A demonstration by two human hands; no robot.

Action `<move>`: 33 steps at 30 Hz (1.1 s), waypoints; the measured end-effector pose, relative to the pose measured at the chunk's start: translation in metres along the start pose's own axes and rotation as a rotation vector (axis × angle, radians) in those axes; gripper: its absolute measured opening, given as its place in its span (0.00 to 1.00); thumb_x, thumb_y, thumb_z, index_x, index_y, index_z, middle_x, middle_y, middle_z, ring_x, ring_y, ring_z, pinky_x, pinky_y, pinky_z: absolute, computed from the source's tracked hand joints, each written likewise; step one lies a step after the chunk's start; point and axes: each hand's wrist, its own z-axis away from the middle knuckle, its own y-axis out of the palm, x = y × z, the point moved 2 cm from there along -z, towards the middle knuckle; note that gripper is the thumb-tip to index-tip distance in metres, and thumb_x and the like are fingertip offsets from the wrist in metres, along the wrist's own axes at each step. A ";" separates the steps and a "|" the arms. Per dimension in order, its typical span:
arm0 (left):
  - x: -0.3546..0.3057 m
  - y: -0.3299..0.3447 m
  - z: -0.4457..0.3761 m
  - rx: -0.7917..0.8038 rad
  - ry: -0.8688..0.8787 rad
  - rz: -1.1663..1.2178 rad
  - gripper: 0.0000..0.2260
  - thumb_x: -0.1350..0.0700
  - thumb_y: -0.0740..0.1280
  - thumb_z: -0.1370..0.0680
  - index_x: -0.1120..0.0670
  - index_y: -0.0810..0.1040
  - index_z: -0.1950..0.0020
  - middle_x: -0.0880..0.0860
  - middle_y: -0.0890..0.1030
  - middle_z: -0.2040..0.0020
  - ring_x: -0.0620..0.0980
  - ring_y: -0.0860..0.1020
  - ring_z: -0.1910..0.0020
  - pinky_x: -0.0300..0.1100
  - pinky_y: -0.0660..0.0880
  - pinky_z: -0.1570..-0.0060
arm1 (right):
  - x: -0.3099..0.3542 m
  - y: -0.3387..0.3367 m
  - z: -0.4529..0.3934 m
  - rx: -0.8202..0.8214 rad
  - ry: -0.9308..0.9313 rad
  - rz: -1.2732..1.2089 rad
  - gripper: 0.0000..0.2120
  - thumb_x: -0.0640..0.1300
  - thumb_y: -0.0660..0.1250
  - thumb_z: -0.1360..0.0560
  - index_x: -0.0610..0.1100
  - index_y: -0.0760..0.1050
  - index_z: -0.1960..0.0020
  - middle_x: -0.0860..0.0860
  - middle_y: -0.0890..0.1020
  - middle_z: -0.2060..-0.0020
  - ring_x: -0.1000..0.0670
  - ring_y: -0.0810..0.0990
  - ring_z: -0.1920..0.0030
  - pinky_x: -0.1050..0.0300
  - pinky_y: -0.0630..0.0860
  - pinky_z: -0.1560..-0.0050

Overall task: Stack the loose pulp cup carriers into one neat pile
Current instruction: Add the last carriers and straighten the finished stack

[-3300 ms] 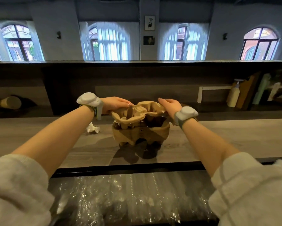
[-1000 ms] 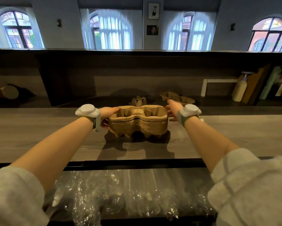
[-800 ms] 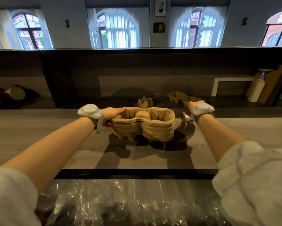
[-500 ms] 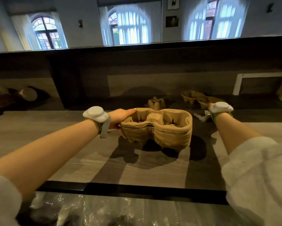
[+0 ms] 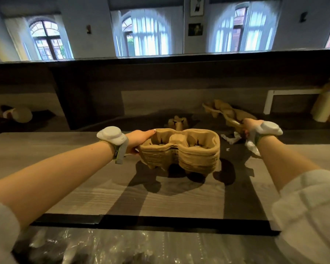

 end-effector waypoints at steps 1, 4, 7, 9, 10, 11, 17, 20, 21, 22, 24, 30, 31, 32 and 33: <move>0.000 0.001 0.004 -0.001 -0.002 0.008 0.20 0.39 0.53 0.20 0.53 0.75 0.48 0.53 0.79 0.51 0.52 0.77 0.49 0.45 0.71 0.47 | -0.003 -0.004 -0.006 -0.021 -0.012 -0.008 0.31 0.62 0.56 0.28 0.41 0.73 0.36 0.44 0.79 0.46 0.43 0.76 0.45 0.50 0.68 0.45; -0.003 0.001 0.013 -0.010 -0.036 0.063 0.18 0.40 0.53 0.19 0.52 0.74 0.54 0.52 0.78 0.58 0.48 0.75 0.59 0.44 0.72 0.54 | -0.003 -0.014 -0.028 0.031 -0.056 -0.136 0.32 0.63 0.60 0.38 0.45 0.77 0.41 0.48 0.78 0.59 0.47 0.77 0.60 0.53 0.72 0.57; -0.003 0.000 0.021 -0.017 -0.070 0.159 0.23 0.40 0.50 0.19 0.56 0.75 0.48 0.55 0.83 0.61 0.52 0.77 0.58 0.38 0.78 0.66 | 0.020 -0.023 0.049 0.132 -0.108 -0.286 0.10 0.50 0.62 0.26 0.44 0.77 0.57 0.51 0.72 0.69 0.54 0.67 0.73 0.63 0.65 0.76; -0.003 -0.003 0.022 -0.048 -0.070 0.242 0.29 0.37 0.49 0.20 0.59 0.73 0.37 0.61 0.82 0.47 0.59 0.79 0.47 0.47 0.78 0.50 | 0.029 -0.025 0.071 0.224 -0.160 -0.284 0.12 0.46 0.61 0.24 0.45 0.72 0.65 0.51 0.69 0.73 0.55 0.63 0.76 0.65 0.61 0.79; -0.004 -0.004 0.023 -0.069 -0.057 0.291 0.31 0.36 0.48 0.21 0.59 0.72 0.35 0.62 0.80 0.44 0.61 0.79 0.46 0.51 0.76 0.45 | 0.033 -0.025 0.082 0.262 -0.186 -0.276 0.13 0.45 0.60 0.24 0.45 0.70 0.66 0.51 0.68 0.74 0.55 0.62 0.77 0.66 0.60 0.79; -0.006 -0.004 0.027 -0.081 -0.040 0.360 0.31 0.35 0.47 0.21 0.59 0.73 0.37 0.61 0.80 0.46 0.60 0.79 0.48 0.53 0.75 0.43 | 0.036 -0.023 0.091 0.298 -0.210 -0.259 0.13 0.45 0.60 0.24 0.45 0.70 0.67 0.50 0.68 0.74 0.55 0.62 0.78 0.66 0.60 0.79; -0.012 -0.005 0.054 -0.043 0.058 0.626 0.36 0.31 0.43 0.23 0.57 0.79 0.45 0.58 0.81 0.58 0.57 0.78 0.57 0.49 0.74 0.61 | 0.033 0.003 0.138 0.409 -0.282 -0.041 0.04 0.43 0.62 0.24 0.47 0.75 0.56 0.49 0.70 0.72 0.54 0.64 0.76 0.61 0.65 0.74; -0.014 -0.006 0.058 0.043 0.084 0.609 0.38 0.29 0.42 0.25 0.55 0.80 0.49 0.58 0.83 0.60 0.58 0.79 0.55 0.49 0.74 0.58 | 0.027 0.013 0.146 0.348 -0.332 0.088 0.17 0.41 0.61 0.25 0.48 0.71 0.37 0.48 0.73 0.70 0.54 0.67 0.74 0.62 0.66 0.75; -0.012 -0.006 0.059 0.048 0.088 0.559 0.35 0.30 0.43 0.24 0.55 0.80 0.51 0.57 0.82 0.59 0.57 0.78 0.55 0.48 0.73 0.57 | 0.025 0.016 0.146 0.333 -0.342 0.105 0.21 0.41 0.61 0.24 0.46 0.69 0.32 0.48 0.73 0.68 0.53 0.68 0.72 0.61 0.66 0.74; -0.011 -0.005 0.063 0.050 0.092 0.519 0.30 0.32 0.47 0.23 0.53 0.79 0.53 0.57 0.81 0.55 0.56 0.77 0.56 0.47 0.73 0.55 | 0.023 0.017 0.147 0.316 -0.348 0.113 0.23 0.41 0.61 0.24 0.45 0.67 0.29 0.48 0.74 0.66 0.53 0.69 0.71 0.61 0.65 0.73; -0.007 -0.003 0.068 0.015 0.083 0.408 0.17 0.40 0.57 0.22 0.51 0.77 0.54 0.58 0.79 0.48 0.54 0.76 0.55 0.47 0.73 0.50 | 0.020 0.020 0.149 0.284 -0.370 0.142 0.25 0.44 0.61 0.23 0.44 0.65 0.27 0.50 0.75 0.62 0.52 0.71 0.68 0.60 0.66 0.72; -0.001 0.014 0.074 -0.034 0.085 0.081 0.16 0.52 0.54 0.18 0.58 0.70 0.35 0.60 0.76 0.41 0.61 0.76 0.39 0.55 0.76 0.42 | 0.011 0.022 0.143 0.282 -0.410 0.205 0.24 0.51 0.59 0.21 0.48 0.65 0.26 0.47 0.75 0.34 0.52 0.76 0.54 0.64 0.64 0.67; -0.003 0.015 0.075 -0.062 0.090 0.056 0.16 0.53 0.51 0.17 0.58 0.68 0.33 0.61 0.75 0.39 0.61 0.76 0.39 0.55 0.76 0.42 | 0.008 0.023 0.141 0.290 -0.409 0.209 0.24 0.52 0.59 0.21 0.49 0.64 0.26 0.47 0.74 0.33 0.51 0.76 0.52 0.64 0.65 0.64; -0.004 0.016 0.074 -0.077 0.091 0.046 0.17 0.53 0.50 0.17 0.59 0.67 0.32 0.62 0.75 0.38 0.62 0.76 0.39 0.57 0.76 0.42 | 0.005 0.025 0.139 0.294 -0.409 0.201 0.24 0.52 0.59 0.21 0.50 0.64 0.26 0.47 0.73 0.32 0.49 0.76 0.47 0.63 0.67 0.60; -0.006 0.016 0.072 -0.085 0.092 0.039 0.17 0.53 0.50 0.17 0.59 0.67 0.32 0.62 0.75 0.38 0.62 0.76 0.40 0.58 0.76 0.42 | 0.003 0.027 0.137 0.295 -0.399 0.183 0.24 0.53 0.59 0.21 0.51 0.64 0.26 0.47 0.73 0.32 0.47 0.75 0.45 0.60 0.69 0.57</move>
